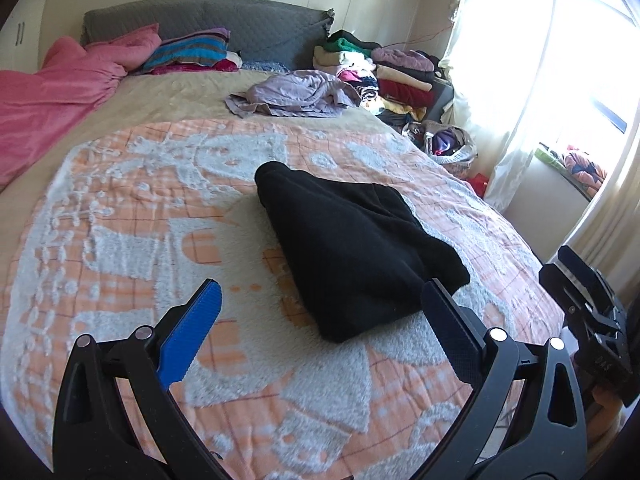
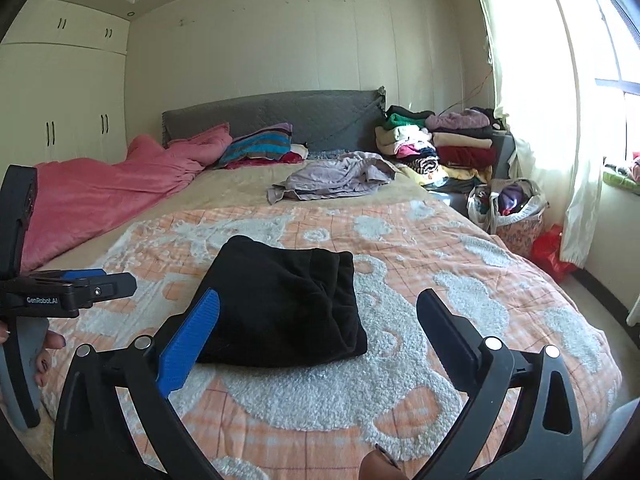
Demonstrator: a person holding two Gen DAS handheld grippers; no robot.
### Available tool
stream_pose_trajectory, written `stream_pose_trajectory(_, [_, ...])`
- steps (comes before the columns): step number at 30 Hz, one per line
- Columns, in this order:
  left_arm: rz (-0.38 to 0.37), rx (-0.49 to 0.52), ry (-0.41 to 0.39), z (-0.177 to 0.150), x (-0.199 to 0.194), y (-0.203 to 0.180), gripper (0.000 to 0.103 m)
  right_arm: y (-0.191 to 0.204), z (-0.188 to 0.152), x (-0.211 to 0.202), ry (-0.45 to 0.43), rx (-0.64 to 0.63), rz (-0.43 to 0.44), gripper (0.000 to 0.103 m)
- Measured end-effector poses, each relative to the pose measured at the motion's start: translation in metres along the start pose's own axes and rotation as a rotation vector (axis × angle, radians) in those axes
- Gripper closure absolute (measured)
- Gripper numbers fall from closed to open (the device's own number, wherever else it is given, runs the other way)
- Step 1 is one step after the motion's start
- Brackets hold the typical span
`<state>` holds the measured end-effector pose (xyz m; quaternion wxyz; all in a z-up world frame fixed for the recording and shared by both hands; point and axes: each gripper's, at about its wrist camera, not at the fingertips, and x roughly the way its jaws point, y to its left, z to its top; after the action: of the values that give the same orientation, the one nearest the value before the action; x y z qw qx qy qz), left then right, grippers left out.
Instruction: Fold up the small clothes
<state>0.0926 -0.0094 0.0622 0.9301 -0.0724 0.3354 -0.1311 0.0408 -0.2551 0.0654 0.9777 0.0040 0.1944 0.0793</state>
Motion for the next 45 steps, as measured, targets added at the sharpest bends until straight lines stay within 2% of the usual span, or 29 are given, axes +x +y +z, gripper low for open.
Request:
stream_pose_trajectory(4, [0.017,0.026,0.005,-0.013,-0.008,0.002,0.010,0.007,-0.009,-0.007,0.008,0.016,-0.005,0.005])
stream_pose_trajectory(9, [0.029,0.042,0.035,-0.032,-0.008,0.006,0.010,0.012,-0.029,-0.002,0.076,0.062,-0.018,0.005])
stream_pose_trajectory(15, [0.028,0.029,0.076,-0.060,-0.002,0.013,0.010,0.018,-0.062,0.009,0.176,0.078,-0.045,0.005])
stream_pose_trajectory(22, [0.037,0.007,0.095,-0.077,0.004,0.019,0.010,0.028,-0.087,0.018,0.221,0.063,-0.073,0.005])
stream_pose_trajectory(45, [0.059,-0.010,0.115,-0.081,0.009,0.024,0.010,0.032,-0.095,0.027,0.261,0.040,-0.073,0.005])
